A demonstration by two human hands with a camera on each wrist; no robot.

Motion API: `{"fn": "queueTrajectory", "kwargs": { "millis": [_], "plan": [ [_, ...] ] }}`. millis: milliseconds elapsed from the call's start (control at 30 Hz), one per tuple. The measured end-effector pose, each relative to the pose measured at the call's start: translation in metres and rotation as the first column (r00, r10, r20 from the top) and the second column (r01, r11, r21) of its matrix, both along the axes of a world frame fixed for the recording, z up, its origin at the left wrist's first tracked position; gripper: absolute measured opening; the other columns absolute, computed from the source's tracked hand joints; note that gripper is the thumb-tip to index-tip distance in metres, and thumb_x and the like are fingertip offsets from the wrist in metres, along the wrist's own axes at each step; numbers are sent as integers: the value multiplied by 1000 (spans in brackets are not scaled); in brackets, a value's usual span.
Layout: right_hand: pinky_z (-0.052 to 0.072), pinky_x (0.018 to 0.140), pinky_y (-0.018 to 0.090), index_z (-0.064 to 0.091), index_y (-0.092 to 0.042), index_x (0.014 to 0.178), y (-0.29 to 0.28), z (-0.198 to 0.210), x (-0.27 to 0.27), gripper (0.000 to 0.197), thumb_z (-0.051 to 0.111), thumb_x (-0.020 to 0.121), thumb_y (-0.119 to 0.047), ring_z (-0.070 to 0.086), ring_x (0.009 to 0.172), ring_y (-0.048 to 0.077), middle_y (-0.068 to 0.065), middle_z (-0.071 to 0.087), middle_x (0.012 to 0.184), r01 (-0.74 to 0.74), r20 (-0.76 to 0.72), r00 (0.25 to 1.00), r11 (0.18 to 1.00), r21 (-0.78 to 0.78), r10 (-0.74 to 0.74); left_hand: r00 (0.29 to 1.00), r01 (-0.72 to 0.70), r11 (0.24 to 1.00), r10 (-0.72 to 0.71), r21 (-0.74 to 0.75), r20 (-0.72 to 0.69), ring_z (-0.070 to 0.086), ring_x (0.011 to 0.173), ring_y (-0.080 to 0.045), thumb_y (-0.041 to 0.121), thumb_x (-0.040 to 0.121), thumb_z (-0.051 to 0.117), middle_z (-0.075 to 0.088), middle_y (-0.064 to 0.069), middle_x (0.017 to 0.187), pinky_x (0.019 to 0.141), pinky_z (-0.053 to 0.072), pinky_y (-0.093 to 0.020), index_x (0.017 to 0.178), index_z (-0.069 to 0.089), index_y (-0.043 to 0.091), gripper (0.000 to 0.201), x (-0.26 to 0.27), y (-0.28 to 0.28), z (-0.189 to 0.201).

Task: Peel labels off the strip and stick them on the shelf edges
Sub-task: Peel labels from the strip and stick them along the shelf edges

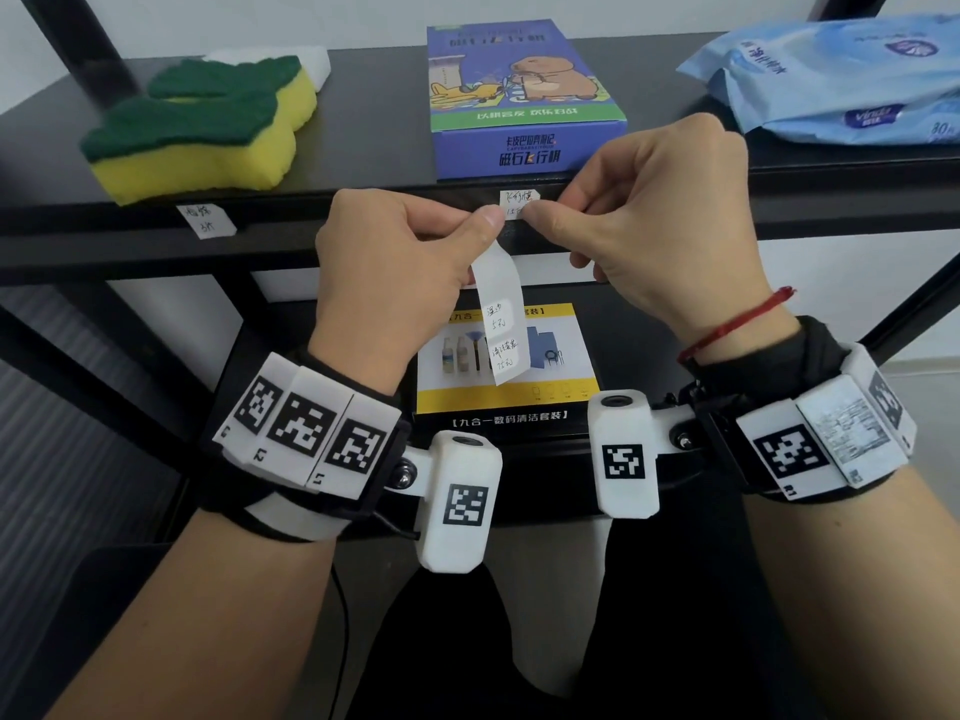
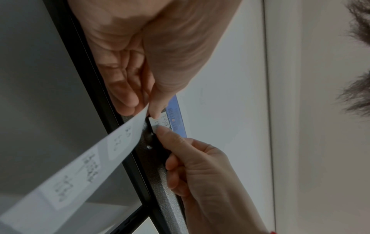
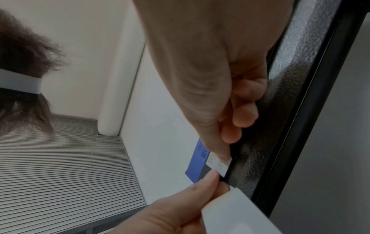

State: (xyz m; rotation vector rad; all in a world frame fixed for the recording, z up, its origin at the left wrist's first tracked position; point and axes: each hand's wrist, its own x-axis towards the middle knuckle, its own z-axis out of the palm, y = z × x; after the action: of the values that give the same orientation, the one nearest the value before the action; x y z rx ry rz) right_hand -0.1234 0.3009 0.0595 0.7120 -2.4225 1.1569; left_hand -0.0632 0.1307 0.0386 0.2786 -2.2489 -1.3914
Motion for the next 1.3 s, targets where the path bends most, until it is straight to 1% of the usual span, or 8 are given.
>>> {"fn": "queueTrajectory", "kwargs": {
  "millis": [367,533,667,800,933,1100,1200,1300],
  "plan": [
    [41,59,8,70,-20,61,6,1,7,29,79,83,-37,58,41,1,-12,65,52,16,25,1000,999,29,-17,999,34,999,-34,1,-4,77,72,-10,43,83,79,80,4,76,86,63,-43,75,80,33,13,4,8,0],
    [40,46,4,73,-19,64,22,-2,13,33,73,90,-39,58,38,1,-11,67,48,-111,249,966,980,163,68,979,184,983,-184,12,84,76,71,-9,31,85,80,80,6,74,84,64,-43,75,79,36,11,9,27,-17],
    [40,47,5,73,-18,65,40,-16,11,38,68,93,-42,59,41,0,-7,72,57,-184,418,908,933,309,41,941,260,962,-272,85,201,72,65,-2,24,85,81,78,9,76,73,62,-25,74,75,35,17,6,42,-38],
    [43,56,19,75,-17,69,55,-36,5,38,67,92,-46,59,42,1,-5,69,53,-164,490,871,910,382,-48,906,280,933,-335,224,261,67,62,-1,17,87,80,77,1,83,62,54,-14,82,77,28,12,-2,53,-56],
    [46,53,21,77,-12,83,65,-51,2,33,70,91,-43,61,56,14,4,74,63,-210,611,792,929,306,-22,890,304,902,-384,308,247,69,80,-14,13,89,76,79,-1,88,64,55,-14,85,78,25,13,-15,58,-63],
    [39,42,11,73,-13,78,81,-59,-3,21,75,90,-30,48,38,3,-5,59,42,-178,638,770,962,208,4,899,278,863,-388,422,203,69,80,-16,14,89,77,77,-4,90,68,59,-17,94,76,20,8,-27,70,-66],
    [44,49,17,71,-17,74,91,-63,-7,21,76,90,-29,53,50,12,-2,62,50,-151,645,764,977,149,20,921,202,833,-340,516,188,73,73,-15,17,90,77,76,-7,96,68,60,-21,112,63,13,26,-31,76,-71],
    [46,50,21,71,-15,75,97,-70,-10,20,75,90,-27,56,61,24,11,66,63,-94,638,769,994,61,34,868,198,780,-420,594,263,76,79,-15,24,90,76,77,-9,103,67,58,-20,124,58,7,42,-35,83,-79]
  ]
}}
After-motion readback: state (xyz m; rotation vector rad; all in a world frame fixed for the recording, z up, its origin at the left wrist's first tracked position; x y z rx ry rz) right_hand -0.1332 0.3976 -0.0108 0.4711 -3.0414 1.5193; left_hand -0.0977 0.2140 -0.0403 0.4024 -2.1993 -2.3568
